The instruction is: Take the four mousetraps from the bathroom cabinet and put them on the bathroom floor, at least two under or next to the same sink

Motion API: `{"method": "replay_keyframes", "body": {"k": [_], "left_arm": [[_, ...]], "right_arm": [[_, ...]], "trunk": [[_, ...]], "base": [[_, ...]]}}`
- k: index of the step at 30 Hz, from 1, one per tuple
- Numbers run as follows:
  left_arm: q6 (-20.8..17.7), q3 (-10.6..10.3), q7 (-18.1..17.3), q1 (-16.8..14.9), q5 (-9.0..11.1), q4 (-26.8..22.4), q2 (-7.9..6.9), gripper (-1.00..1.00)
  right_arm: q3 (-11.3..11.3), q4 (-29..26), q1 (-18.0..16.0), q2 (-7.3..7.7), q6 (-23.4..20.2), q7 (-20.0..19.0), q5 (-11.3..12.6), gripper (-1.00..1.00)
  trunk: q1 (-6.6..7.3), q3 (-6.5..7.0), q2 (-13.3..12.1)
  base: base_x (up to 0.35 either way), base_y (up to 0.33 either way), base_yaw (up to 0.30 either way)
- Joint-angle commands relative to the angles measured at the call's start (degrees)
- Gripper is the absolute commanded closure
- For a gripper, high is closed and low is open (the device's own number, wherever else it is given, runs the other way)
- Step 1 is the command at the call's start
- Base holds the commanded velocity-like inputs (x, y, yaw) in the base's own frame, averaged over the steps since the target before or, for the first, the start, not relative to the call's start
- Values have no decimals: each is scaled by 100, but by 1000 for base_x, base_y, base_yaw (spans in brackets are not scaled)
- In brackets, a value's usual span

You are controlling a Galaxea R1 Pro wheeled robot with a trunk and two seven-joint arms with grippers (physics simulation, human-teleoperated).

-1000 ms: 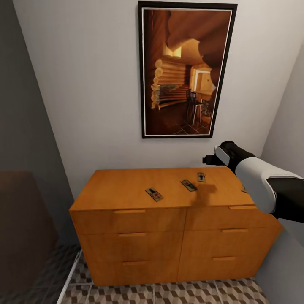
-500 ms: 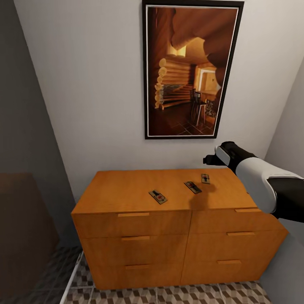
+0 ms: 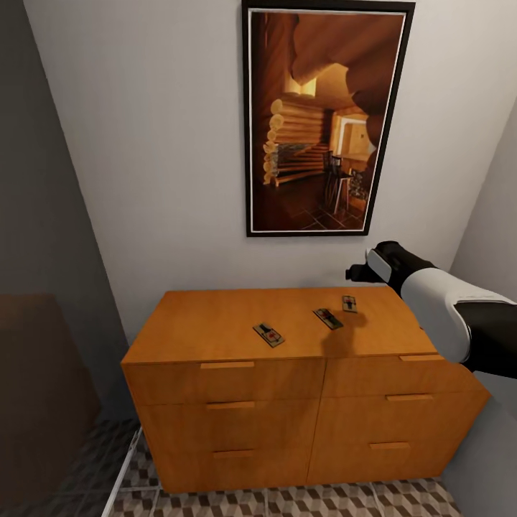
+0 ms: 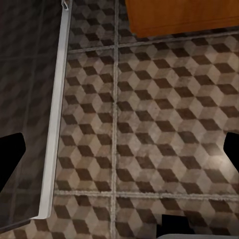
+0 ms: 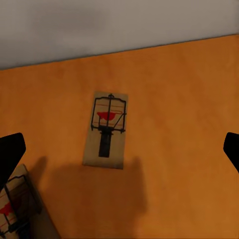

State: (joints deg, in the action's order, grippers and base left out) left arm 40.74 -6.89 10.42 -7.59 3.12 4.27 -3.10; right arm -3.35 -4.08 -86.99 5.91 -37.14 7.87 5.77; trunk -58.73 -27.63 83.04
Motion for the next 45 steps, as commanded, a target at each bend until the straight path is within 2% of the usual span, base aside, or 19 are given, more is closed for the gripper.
{"method": "replay_keyframes", "body": {"k": [1, 4, 11, 21, 29, 45], "left_arm": [[31, -49, 15, -9, 30, 21, 2, -100], [31, -49, 18, -9, 30, 21, 2, -100], [31, -49, 16, -9, 30, 21, 4, -100], [31, -49, 13, -9, 30, 21, 11, -100], [31, -52, 13, -9, 30, 21, 18, -100], [31, -56, 12, -7, 30, 21, 20, -100]], "right_arm": [[-35, -10, -2, 1, -38, 31, 62, -100], [-34, -18, -2, -5, -161, 36, 63, -100], [-22, -122, -2, -6, -860, 39, 63, -100], [-25, -730, -3, -17, -1809, 43, 61, -100], [-22, -943, -2, -11, -1925, 48, 67, -100], [-16, -930, -4, -19, -1955, 48, 74, -100]], "trunk": [[0, -6, 3], [0, -6, 3], [0, -6, 3], [0, -6, 3], [0, -6, 3], [0, -6, 3]], "base": [[0, 0, 0], [0, 0, 0], [0, 0, 0], [0, 0, 0], [0, 0, 0], [0, 0, 0]]}}
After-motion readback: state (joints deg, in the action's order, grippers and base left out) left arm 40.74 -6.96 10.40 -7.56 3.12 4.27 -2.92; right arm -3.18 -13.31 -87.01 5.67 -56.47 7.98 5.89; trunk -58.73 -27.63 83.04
